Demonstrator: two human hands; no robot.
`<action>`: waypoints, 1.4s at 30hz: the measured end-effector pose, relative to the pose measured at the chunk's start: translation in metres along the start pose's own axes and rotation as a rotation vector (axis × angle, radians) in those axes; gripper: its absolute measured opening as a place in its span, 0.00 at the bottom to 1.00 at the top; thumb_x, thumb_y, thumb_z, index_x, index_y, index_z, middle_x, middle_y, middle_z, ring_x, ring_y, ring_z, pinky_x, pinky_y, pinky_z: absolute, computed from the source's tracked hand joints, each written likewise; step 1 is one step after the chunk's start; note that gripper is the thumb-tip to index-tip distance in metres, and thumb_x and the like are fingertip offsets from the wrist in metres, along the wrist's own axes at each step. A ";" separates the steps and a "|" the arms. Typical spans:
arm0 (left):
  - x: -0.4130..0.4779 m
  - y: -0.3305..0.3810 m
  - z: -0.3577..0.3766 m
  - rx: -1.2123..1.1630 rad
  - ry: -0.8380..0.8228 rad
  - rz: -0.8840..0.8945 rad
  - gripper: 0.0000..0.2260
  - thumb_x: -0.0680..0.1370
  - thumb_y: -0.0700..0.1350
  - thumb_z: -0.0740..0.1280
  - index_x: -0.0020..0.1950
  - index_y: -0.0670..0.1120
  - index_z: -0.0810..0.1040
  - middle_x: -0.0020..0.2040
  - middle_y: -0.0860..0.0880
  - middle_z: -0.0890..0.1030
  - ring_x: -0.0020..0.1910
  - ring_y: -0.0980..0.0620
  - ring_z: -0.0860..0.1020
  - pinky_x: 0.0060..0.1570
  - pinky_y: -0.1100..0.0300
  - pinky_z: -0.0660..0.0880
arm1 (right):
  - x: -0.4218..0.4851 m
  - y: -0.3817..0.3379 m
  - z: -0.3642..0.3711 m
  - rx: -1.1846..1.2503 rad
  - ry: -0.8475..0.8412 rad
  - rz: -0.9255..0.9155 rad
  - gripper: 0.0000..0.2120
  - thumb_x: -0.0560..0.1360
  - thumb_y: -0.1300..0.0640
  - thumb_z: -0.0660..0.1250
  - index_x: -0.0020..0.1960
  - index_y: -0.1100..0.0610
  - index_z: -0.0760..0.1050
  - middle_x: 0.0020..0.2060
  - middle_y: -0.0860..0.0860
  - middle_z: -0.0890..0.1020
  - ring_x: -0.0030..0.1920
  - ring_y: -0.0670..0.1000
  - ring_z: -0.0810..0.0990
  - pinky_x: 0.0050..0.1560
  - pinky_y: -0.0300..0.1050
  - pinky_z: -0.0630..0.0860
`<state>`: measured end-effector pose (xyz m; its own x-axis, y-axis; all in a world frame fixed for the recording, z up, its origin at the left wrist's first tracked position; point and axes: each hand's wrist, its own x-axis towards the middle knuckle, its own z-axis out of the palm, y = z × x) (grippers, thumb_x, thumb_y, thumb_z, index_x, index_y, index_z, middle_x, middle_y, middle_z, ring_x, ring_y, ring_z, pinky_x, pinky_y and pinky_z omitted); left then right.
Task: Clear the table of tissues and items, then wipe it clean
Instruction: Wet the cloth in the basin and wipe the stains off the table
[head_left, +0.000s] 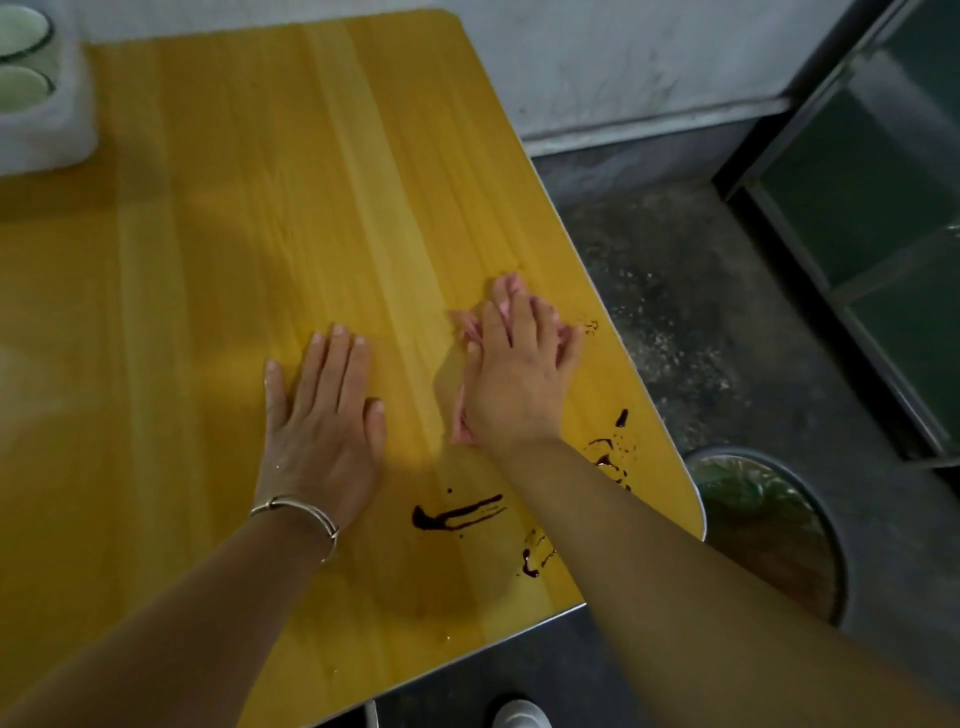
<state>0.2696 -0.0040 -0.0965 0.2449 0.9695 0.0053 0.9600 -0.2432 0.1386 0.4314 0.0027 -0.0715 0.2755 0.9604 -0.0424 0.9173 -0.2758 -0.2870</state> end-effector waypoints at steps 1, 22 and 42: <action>0.000 0.001 0.000 -0.006 0.004 -0.001 0.27 0.76 0.51 0.46 0.74 0.42 0.56 0.75 0.42 0.58 0.75 0.45 0.55 0.72 0.40 0.51 | -0.003 0.009 -0.002 -0.018 -0.012 -0.038 0.23 0.81 0.51 0.49 0.75 0.53 0.55 0.77 0.52 0.50 0.76 0.54 0.43 0.73 0.62 0.38; 0.002 0.002 -0.008 -0.256 0.010 -0.076 0.29 0.78 0.49 0.52 0.75 0.41 0.46 0.77 0.46 0.46 0.76 0.52 0.45 0.74 0.51 0.40 | 0.025 -0.019 0.008 0.048 0.047 0.070 0.18 0.80 0.49 0.52 0.69 0.47 0.67 0.75 0.47 0.56 0.75 0.53 0.51 0.73 0.57 0.45; -0.003 -0.002 -0.018 -0.610 0.206 -0.116 0.27 0.71 0.28 0.55 0.70 0.32 0.59 0.72 0.36 0.59 0.70 0.36 0.63 0.66 0.40 0.66 | -0.009 -0.061 0.022 0.026 -0.215 -0.574 0.23 0.79 0.46 0.48 0.73 0.46 0.61 0.75 0.45 0.59 0.75 0.49 0.54 0.73 0.53 0.43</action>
<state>0.2645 -0.0057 -0.0786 0.0550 0.9890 0.1376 0.7144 -0.1352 0.6865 0.3662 0.0118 -0.0748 -0.3269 0.9428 -0.0660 0.8943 0.2860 -0.3441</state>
